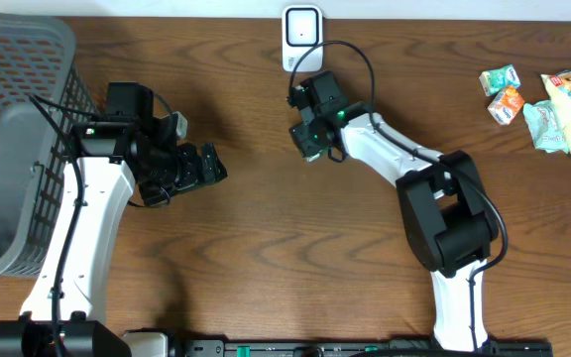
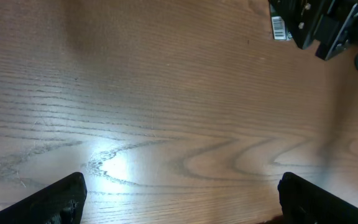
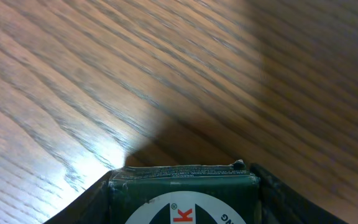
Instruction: Scan the item barcode
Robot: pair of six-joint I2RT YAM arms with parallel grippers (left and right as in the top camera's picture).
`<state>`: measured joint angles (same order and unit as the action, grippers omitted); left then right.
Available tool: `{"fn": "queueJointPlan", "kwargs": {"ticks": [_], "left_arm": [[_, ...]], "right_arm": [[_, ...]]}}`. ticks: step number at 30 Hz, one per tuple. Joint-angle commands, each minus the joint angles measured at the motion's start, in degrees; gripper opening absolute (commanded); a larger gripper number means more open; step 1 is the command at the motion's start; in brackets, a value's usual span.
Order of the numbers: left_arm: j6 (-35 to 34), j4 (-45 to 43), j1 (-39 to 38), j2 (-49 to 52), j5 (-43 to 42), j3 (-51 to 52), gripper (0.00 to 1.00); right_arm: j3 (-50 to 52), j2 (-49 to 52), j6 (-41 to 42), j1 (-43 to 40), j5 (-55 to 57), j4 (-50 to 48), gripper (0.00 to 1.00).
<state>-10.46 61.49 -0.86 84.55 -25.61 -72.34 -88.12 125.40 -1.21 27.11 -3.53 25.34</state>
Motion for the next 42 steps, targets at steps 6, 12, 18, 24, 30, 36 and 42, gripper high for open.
{"fn": "queueJointPlan", "kwargs": {"ticks": [6, 12, 18, 24, 30, 36, 42], "left_arm": [[0.8, 0.1, -0.1, 0.4, -0.3, 0.1, 0.98], [0.8, 0.1, -0.1, 0.4, -0.3, 0.1, 0.97], [0.8, 0.1, -0.1, 0.4, -0.3, 0.1, 0.98], [0.8, 0.1, -0.1, 0.4, -0.3, 0.1, 0.98], [0.8, 0.1, -0.1, 0.4, -0.3, 0.1, 0.98], [0.8, 0.1, -0.1, 0.4, -0.3, 0.1, 0.98], [0.8, 0.1, -0.1, 0.4, -0.3, 0.1, 0.98]], "right_arm": [[-1.2, -3.2, 4.7, -5.8, -14.4, 1.9, 0.54], [-1.2, -3.2, 7.6, -8.5, -15.2, 4.3, 0.53], [-1.2, -3.3, 13.6, -10.6, -28.4, 2.6, 0.52], [-1.2, -3.3, 23.3, -13.7, -50.3, -7.2, 0.52], [-1.2, -3.3, 32.5, -15.7, -60.7, -17.5, 0.51], [-1.2, -3.3, 43.8, -16.7, -69.3, -28.7, 0.48], [-1.2, -3.3, 57.7, -16.7, -72.0, -39.7, 0.48]]}}
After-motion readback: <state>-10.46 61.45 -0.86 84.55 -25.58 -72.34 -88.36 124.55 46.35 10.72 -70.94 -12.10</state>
